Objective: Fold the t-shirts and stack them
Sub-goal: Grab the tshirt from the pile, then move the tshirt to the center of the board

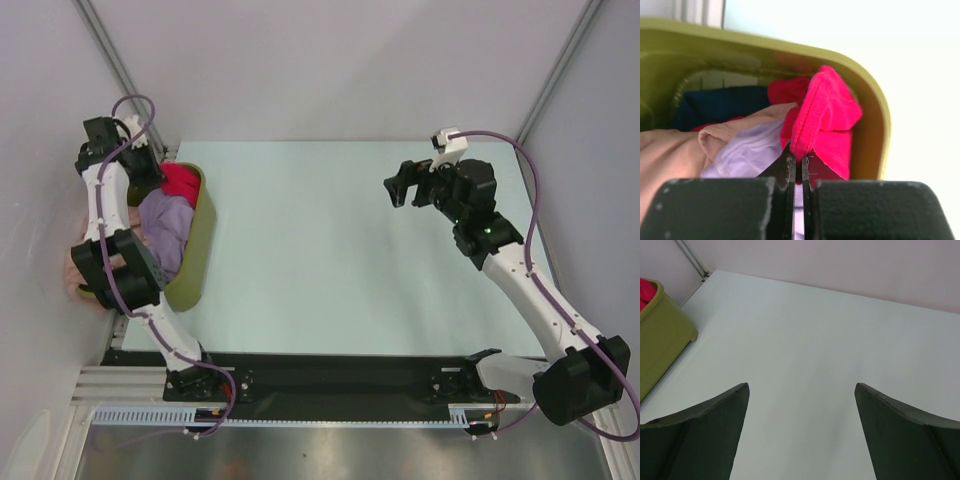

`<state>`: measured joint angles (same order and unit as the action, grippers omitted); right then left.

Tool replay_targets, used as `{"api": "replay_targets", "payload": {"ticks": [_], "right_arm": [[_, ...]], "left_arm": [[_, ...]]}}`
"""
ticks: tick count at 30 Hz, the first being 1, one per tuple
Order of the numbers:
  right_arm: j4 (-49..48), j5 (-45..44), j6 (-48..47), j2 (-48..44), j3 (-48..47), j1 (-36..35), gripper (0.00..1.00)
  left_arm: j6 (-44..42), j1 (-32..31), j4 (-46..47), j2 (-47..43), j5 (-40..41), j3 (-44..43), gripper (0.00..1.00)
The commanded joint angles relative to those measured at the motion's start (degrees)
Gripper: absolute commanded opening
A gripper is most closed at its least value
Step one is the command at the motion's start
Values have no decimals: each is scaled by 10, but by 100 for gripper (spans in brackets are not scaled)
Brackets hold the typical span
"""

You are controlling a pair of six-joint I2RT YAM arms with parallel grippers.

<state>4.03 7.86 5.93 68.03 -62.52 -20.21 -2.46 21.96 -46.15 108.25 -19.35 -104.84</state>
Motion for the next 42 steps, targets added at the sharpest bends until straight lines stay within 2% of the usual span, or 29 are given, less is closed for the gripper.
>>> {"api": "replay_targets", "payload": {"ticks": [1,8,9,11,12,13,14,16,17,19,20,24,26,29,33,38,41,42], "right_arm": [[-11,-9,-5,-10,-30,-4,94],[-4,3,-15,35,-79,-37,93],[-3,2,-18,39,-83,-46,94],[-7,7,-18,47,-95,-54,94],[-9,9,-16,49,-97,-56,94],[-16,15,-10,51,-100,-58,94],[-18,19,-6,50,-101,-57,94],[-27,21,3,50,-102,-57,94],[-32,18,14,47,-102,-57,95],[-32,-1,23,45,-104,-57,95],[-25,-8,31,40,-107,-55,95],[34,-48,78,24,-117,-20,95],[79,-63,107,14,-112,32,95],[119,-61,167,-17,-81,113,94],[171,-71,181,-41,-54,153,91],[262,-56,169,-17,-57,161,90],[286,-43,177,-4,-47,170,90],[287,-36,181,-1,-38,176,90]], "left_arm": [[0,-1,51,-105,-3,-68,0],[4,1,70,-197,5,-216,0],[8,2,42,-190,-4,-294,0],[33,2,26,-179,-31,-361,0],[47,1,42,-183,-58,-381,0],[77,-1,58,-190,-164,-381,0],[93,-22,70,-194,-212,-383,0],[94,-79,67,-203,-287,-371,0],[55,-156,51,-204,-290,-361,0],[-6,-243,-22,-197,-275,-335,0],[-45,-312,-43,-192,-264,-323,0],[-92,-439,-68,-168,-230,-239,0],[-111,-496,-63,-145,-229,-193,0],[-100,-548,8,-118,-234,-96,0],[-89,-610,134,-73,-220,2,0],[-18,-663,237,-13,-249,-11,0],[-5,-685,249,23,-252,-56,0],[-3,-689,258,36,-252,-69,3]]}}
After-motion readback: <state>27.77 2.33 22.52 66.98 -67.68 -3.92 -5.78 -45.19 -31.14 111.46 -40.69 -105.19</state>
